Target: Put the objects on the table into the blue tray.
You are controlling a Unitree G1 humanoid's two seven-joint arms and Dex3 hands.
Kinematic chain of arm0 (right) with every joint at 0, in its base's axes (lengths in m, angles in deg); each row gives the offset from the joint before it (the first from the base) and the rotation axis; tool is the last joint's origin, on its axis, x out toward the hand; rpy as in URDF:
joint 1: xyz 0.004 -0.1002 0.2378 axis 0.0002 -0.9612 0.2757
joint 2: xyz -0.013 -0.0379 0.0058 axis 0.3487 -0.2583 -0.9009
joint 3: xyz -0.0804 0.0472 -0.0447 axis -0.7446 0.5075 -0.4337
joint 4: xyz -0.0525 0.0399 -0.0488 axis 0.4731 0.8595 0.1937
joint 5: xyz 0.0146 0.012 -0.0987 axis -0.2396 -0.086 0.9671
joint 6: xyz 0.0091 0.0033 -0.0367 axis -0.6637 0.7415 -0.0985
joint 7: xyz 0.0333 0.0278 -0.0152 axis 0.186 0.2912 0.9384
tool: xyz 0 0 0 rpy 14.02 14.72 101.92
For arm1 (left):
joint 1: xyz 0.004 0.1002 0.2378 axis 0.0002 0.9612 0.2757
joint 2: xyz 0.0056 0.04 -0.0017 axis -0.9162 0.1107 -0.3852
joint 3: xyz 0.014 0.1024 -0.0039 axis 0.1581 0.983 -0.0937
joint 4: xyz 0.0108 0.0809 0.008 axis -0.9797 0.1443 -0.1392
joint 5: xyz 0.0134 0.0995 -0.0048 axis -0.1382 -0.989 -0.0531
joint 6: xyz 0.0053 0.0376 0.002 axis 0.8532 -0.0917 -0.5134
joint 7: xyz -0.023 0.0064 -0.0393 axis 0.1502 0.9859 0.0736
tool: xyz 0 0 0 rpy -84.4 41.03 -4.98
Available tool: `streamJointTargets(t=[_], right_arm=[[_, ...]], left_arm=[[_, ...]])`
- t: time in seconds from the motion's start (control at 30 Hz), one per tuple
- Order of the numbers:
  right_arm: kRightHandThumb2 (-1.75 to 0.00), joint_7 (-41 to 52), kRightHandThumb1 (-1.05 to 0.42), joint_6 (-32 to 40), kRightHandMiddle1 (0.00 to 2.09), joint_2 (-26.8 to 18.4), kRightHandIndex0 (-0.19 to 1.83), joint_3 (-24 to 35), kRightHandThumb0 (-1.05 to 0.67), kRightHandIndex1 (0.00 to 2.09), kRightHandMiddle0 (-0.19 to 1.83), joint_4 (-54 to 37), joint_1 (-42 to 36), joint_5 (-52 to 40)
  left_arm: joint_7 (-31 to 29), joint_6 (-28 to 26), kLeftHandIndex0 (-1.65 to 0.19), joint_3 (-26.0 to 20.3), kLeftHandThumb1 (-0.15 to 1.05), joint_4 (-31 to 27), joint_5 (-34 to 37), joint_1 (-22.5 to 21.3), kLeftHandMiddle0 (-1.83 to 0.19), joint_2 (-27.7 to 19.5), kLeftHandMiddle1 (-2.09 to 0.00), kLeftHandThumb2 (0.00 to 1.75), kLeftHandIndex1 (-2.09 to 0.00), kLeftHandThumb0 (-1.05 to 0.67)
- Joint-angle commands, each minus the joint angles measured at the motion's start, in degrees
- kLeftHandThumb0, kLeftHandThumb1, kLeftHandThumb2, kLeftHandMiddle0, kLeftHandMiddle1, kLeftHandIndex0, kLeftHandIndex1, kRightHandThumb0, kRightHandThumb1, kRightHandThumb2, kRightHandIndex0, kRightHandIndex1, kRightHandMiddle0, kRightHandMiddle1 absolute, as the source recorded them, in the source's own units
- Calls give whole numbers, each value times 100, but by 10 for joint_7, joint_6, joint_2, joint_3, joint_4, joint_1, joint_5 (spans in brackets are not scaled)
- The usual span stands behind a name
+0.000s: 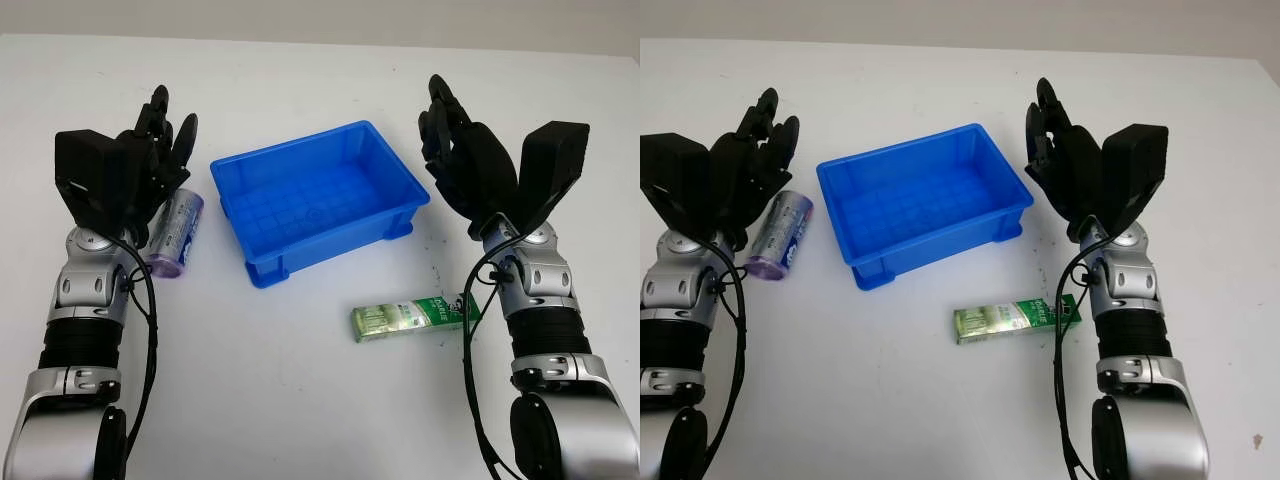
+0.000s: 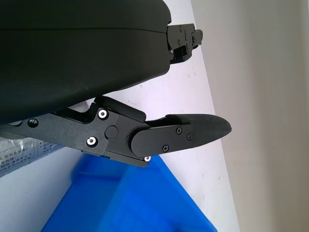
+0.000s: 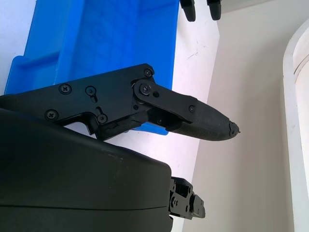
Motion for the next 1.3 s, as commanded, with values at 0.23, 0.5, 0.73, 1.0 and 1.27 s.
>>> streamJointTargets(t=[0.23,0.5,0.73,1.0,1.27], right_arm=[[-73,2,-105,10,0,-8,-19,1,-71,0,-19,-18,-6,1],[-38,25,-105,21,4,-92,-15,-1,-69,2,-14,-219,-80,47],[-4,104,-74,58,10,-225,23,83,-48,15,26,-544,-236,54],[-5,195,-67,11,7,-284,43,230,-51,13,44,-738,-412,70],[-6,262,-69,26,6,-302,43,308,-42,9,47,-796,-485,17]], left_arm=[[3,2,12,0,105,-6,-4,1,14,1,-5,51,-5,-72],[3,1,14,2,105,-12,-4,2,15,5,-5,51,-5,-74],[9,-8,14,5,105,-37,-9,11,15,10,-5,52,-5,-74],[-1,-4,14,8,105,-29,-11,2,15,9,-5,54,-5,-74],[-6,-4,14,6,105,-18,-8,-9,14,5,-6,53,-5,-75]])
